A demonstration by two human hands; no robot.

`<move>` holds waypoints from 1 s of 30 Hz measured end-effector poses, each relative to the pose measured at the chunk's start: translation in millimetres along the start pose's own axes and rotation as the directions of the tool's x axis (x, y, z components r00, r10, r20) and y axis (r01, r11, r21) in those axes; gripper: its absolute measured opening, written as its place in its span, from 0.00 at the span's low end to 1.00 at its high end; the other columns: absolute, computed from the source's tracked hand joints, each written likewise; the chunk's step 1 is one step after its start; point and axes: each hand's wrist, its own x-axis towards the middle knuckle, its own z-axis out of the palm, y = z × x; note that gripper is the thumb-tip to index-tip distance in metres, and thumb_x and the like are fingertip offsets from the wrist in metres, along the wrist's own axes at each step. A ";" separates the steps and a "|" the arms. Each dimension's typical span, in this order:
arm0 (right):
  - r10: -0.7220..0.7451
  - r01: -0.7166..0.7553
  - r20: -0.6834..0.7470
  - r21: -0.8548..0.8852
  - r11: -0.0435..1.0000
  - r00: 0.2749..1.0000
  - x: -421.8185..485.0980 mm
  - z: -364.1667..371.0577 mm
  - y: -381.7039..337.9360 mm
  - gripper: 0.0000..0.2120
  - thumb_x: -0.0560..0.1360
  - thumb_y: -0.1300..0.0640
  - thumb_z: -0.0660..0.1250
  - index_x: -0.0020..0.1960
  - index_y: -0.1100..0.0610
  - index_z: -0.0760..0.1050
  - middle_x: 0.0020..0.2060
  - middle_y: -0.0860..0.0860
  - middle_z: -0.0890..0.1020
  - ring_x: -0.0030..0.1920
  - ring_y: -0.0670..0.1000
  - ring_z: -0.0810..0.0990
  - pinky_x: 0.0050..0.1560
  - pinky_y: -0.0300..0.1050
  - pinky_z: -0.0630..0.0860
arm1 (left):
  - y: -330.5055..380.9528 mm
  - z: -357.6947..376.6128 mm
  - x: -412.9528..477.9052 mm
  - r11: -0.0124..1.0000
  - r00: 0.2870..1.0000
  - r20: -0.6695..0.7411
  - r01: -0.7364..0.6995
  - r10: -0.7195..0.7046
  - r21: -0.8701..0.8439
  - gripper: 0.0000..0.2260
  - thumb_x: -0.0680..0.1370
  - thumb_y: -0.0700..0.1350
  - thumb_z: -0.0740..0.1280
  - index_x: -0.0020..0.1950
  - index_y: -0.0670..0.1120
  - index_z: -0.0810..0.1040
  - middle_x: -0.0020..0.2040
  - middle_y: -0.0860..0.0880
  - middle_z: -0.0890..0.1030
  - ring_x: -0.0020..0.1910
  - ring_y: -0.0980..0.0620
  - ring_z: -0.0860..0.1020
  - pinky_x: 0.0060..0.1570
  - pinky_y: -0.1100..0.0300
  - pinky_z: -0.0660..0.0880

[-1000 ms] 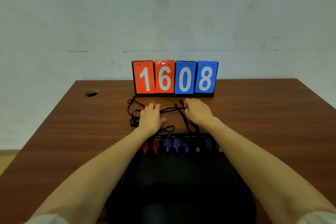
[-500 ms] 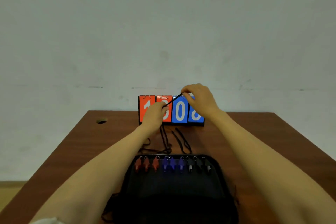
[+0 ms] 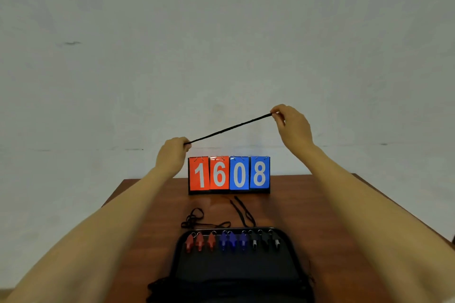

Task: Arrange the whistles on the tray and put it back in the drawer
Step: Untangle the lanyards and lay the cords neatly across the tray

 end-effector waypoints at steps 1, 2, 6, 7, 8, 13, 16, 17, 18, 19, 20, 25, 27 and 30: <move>0.022 -0.023 0.011 0.029 0.999 1.000 -3.1 -2.2 1.3 0.11 0.81 0.57 0.58 0.58 0.58 0.77 0.50 0.54 0.82 0.47 0.52 0.78 0.44 0.42 0.71 | -2.0 -3.8 -2.1 1.000 1.000 -0.005 0.004 -0.004 0.000 0.11 0.81 0.40 0.59 0.53 0.37 0.79 0.48 0.39 0.81 0.44 0.40 0.80 0.48 0.48 0.76; 0.043 -0.044 0.028 0.052 0.998 0.999 -7.2 -4.1 2.6 0.11 0.81 0.57 0.59 0.58 0.58 0.76 0.50 0.54 0.83 0.46 0.52 0.79 0.44 0.41 0.70 | -4.2 -7.1 -4.7 1.000 1.000 -0.008 0.006 -0.006 0.005 0.11 0.81 0.40 0.59 0.52 0.37 0.79 0.47 0.38 0.81 0.44 0.40 0.80 0.47 0.49 0.75; 0.107 -0.113 0.105 0.061 0.992 0.989 -29.5 -7.9 10.5 0.08 0.80 0.56 0.61 0.52 0.58 0.76 0.44 0.53 0.84 0.44 0.53 0.82 0.44 0.47 0.77 | -14.1 -14.4 -20.7 0.999 0.999 -0.026 0.021 -0.020 0.039 0.12 0.81 0.42 0.58 0.53 0.38 0.79 0.47 0.39 0.81 0.46 0.40 0.79 0.45 0.49 0.74; 0.116 -0.121 0.124 0.030 0.992 0.985 -36.0 -8.0 12.7 0.07 0.79 0.55 0.62 0.50 0.57 0.77 0.42 0.52 0.84 0.43 0.53 0.83 0.45 0.49 0.79 | -15.2 -15.5 -26.5 0.998 0.999 -0.027 0.029 -0.028 0.050 0.12 0.81 0.43 0.58 0.53 0.39 0.79 0.47 0.40 0.81 0.46 0.41 0.79 0.45 0.49 0.74; 0.129 -0.130 0.142 0.000 0.992 0.982 -42.5 -7.7 15.1 0.07 0.79 0.53 0.62 0.49 0.56 0.77 0.40 0.51 0.84 0.41 0.52 0.83 0.45 0.50 0.79 | -16.1 -15.9 -32.3 0.997 0.999 -0.027 0.042 -0.040 0.062 0.12 0.81 0.44 0.58 0.53 0.40 0.79 0.47 0.42 0.81 0.46 0.41 0.79 0.44 0.50 0.74; 0.235 -0.219 0.182 -0.107 0.970 0.955 -75.9 -2.3 26.6 0.13 0.79 0.48 0.62 0.48 0.58 0.75 0.36 0.55 0.82 0.38 0.56 0.81 0.40 0.49 0.76 | -27.1 -12.4 -64.1 0.985 0.994 0.017 0.100 -0.103 0.139 0.15 0.80 0.53 0.60 0.48 0.43 0.79 0.41 0.45 0.81 0.40 0.44 0.79 0.38 0.55 0.72; 0.289 -0.261 0.229 -0.144 0.955 0.930 -97.5 2.3 31.6 0.15 0.78 0.47 0.62 0.46 0.59 0.74 0.35 0.54 0.81 0.37 0.56 0.78 0.36 0.45 0.71 | -37.7 -2.3 -81.1 0.977 0.990 0.079 0.099 -0.115 0.186 0.15 0.80 0.53 0.61 0.48 0.43 0.79 0.41 0.45 0.81 0.37 0.44 0.78 0.36 0.57 0.70; 0.305 -0.276 0.240 -0.148 0.950 0.922 -104.6 3.9 34.1 0.15 0.78 0.47 0.63 0.46 0.60 0.74 0.35 0.54 0.80 0.36 0.55 0.77 0.34 0.44 0.69 | -40.6 1.5 -86.9 0.971 0.987 0.114 0.088 -0.115 0.221 0.14 0.80 0.52 0.60 0.49 0.43 0.79 0.43 0.44 0.82 0.37 0.44 0.77 0.36 0.57 0.70; 0.321 -0.292 0.247 -0.148 0.945 0.914 -111.6 5.3 36.8 0.15 0.78 0.48 0.63 0.45 0.60 0.74 0.36 0.54 0.81 0.36 0.55 0.77 0.33 0.43 0.68 | -43.5 5.2 -92.7 0.964 0.980 0.157 0.082 -0.125 0.253 0.13 0.81 0.50 0.59 0.51 0.43 0.79 0.46 0.44 0.82 0.38 0.44 0.76 0.37 0.57 0.70; 0.339 -0.307 0.256 -0.157 0.939 0.905 -118.8 7.0 40.1 0.14 0.79 0.49 0.62 0.46 0.60 0.75 0.37 0.55 0.82 0.36 0.55 0.77 0.32 0.43 0.67 | -46.8 8.8 -98.8 0.959 0.971 0.198 0.078 -0.136 0.274 0.12 0.81 0.49 0.59 0.52 0.43 0.78 0.48 0.43 0.82 0.40 0.44 0.77 0.38 0.56 0.71; 0.347 -0.305 0.270 -0.186 0.934 0.898 -126.4 8.6 43.3 0.13 0.79 0.50 0.61 0.47 0.60 0.75 0.38 0.56 0.83 0.37 0.55 0.77 0.32 0.43 0.66 | -50.9 12.3 -105.0 0.956 0.960 0.235 0.081 -0.151 0.282 0.12 0.81 0.48 0.59 0.53 0.43 0.77 0.49 0.42 0.81 0.43 0.42 0.78 0.40 0.54 0.72; 0.380 -0.258 0.372 -0.339 0.905 0.847 -165.8 14.2 58.5 0.11 0.80 0.55 0.58 0.55 0.58 0.77 0.47 0.56 0.83 0.46 0.58 0.80 0.41 0.47 0.73 | -70.0 27.5 -139.7 0.949 0.909 0.329 0.170 -0.255 0.264 0.13 0.79 0.54 0.62 0.47 0.44 0.76 0.44 0.45 0.81 0.41 0.43 0.79 0.40 0.54 0.75; 0.425 -0.290 0.402 -0.355 0.889 0.811 -177.4 14.6 63.9 0.11 0.80 0.54 0.60 0.53 0.57 0.78 0.47 0.55 0.83 0.46 0.57 0.81 0.44 0.49 0.77 | -74.9 31.7 -151.0 0.950 0.892 0.366 0.179 -0.266 0.255 0.14 0.78 0.55 0.64 0.43 0.44 0.75 0.42 0.45 0.81 0.39 0.43 0.78 0.38 0.55 0.75; 0.480 -0.330 0.420 -0.383 0.863 0.770 -191.2 13.8 69.7 0.09 0.78 0.52 0.64 0.49 0.56 0.79 0.46 0.53 0.84 0.46 0.55 0.81 0.45 0.48 0.77 | -80.2 37.1 -164.5 0.957 0.861 0.445 0.143 -0.247 0.253 0.11 0.79 0.49 0.64 0.40 0.43 0.75 0.41 0.43 0.81 0.37 0.44 0.76 0.37 0.55 0.72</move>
